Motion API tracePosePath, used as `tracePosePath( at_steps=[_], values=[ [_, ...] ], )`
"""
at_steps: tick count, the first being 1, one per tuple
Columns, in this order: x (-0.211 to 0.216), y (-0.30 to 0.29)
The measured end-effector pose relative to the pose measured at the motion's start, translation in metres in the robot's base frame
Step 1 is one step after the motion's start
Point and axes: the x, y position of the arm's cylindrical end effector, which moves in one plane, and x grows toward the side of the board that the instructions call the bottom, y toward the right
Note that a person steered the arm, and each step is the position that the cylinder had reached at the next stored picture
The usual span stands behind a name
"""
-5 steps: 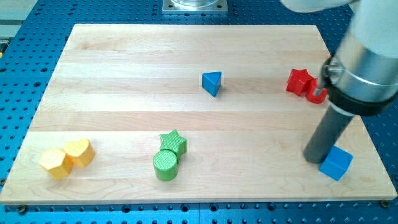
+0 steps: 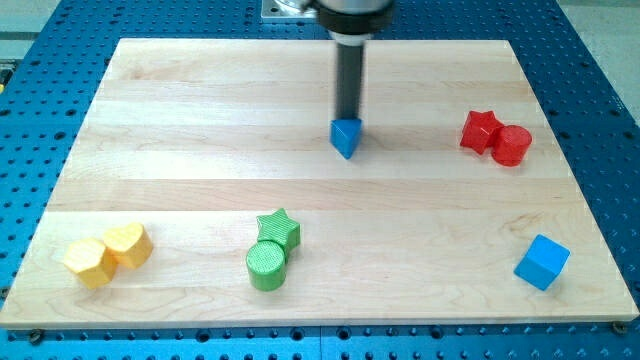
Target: Push the triangle to the cube
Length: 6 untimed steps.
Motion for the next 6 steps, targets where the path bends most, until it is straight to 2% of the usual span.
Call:
tracePosePath(
  at_steps=[1,2,3,4,5,6],
  values=[
    [0.048,0.055],
    [-0.024,0.037],
    [-0.024,-0.033],
    [0.032,-0.014],
    [0.094,0.062],
    [0.139,0.109]
  ],
)
